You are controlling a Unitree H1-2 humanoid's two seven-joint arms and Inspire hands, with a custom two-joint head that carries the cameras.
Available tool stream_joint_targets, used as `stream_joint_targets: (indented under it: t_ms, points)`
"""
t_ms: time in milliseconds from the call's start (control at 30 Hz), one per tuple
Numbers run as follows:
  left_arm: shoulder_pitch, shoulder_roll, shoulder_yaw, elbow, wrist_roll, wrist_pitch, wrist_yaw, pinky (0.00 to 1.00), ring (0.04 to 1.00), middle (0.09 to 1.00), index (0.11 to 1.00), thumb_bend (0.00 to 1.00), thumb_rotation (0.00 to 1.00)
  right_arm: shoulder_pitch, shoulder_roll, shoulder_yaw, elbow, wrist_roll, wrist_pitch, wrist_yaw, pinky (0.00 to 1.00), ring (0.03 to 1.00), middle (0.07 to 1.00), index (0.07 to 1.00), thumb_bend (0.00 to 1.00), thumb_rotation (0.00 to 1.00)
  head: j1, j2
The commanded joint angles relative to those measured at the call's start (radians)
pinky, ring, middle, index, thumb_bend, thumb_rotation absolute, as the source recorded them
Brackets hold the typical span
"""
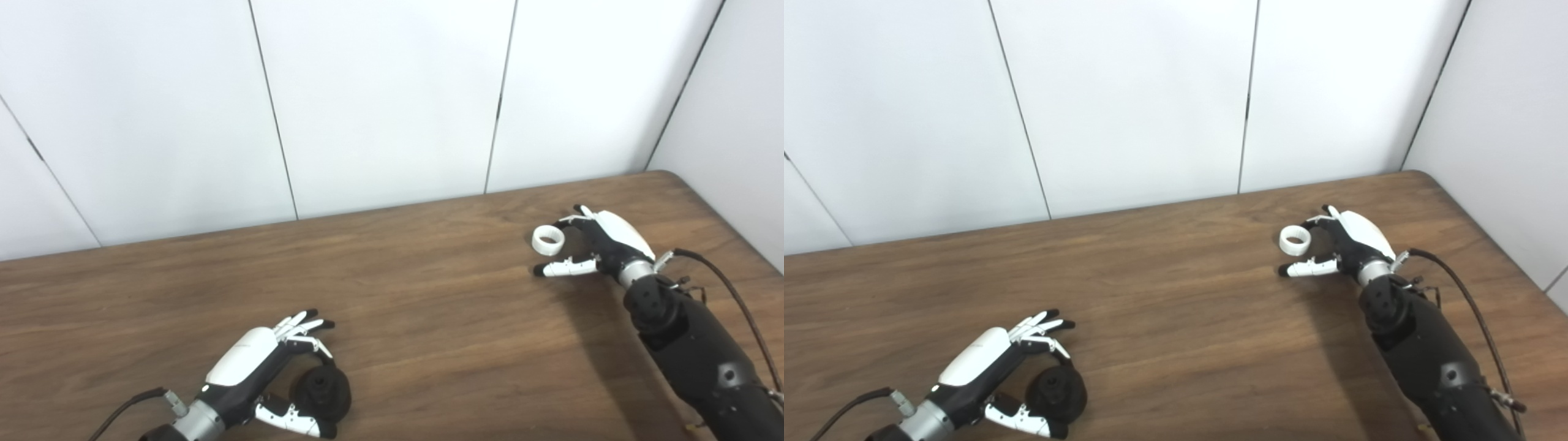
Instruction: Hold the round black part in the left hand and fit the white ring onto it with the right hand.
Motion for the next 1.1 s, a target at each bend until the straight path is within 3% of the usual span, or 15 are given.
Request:
stream_joint_targets:
  t_ms: [0,600,867,933,1067]
  points:
    - [0.018,0.021,-0.016,0.013,0.027,0.019,-0.037,1.0,1.0,0.911,0.477,0.52,0.06,-0.033,-0.008,-0.001,-0.011,0.009,-0.014,0.002,0.92,1.0,1.0,0.731,0.79,0.35,-0.001,0.001]
    - [0.019,0.02,-0.016,0.015,0.022,0.015,-0.034,1.0,1.0,0.909,0.477,0.52,0.06,-0.029,-0.007,0.004,0.012,0.008,-0.065,-0.053,0.81,1.0,0.979,0.627,0.63,0.13,-0.003,0.0]
    - [0.021,0.021,-0.016,0.017,0.02,0.017,-0.036,1.0,1.0,0.91,0.477,0.52,0.06,-0.027,-0.01,0.008,0.018,0.014,-0.076,-0.061,0.81,1.0,0.979,0.604,0.61,0.12,-0.004,0.002]
    - [0.021,0.02,-0.016,0.016,0.019,0.018,-0.036,1.0,1.0,0.91,0.477,0.52,0.06,-0.028,-0.008,0.005,0.022,0.016,-0.081,-0.065,0.81,1.0,0.978,0.516,0.53,0.14,-0.004,0.002]
    - [0.02,0.02,-0.017,0.016,0.02,0.019,-0.037,1.0,1.0,0.91,0.477,0.52,0.06,-0.029,-0.005,0.001,0.026,0.024,-0.087,-0.069,0.82,1.0,0.977,0.492,0.51,0.14,-0.005,0.002]
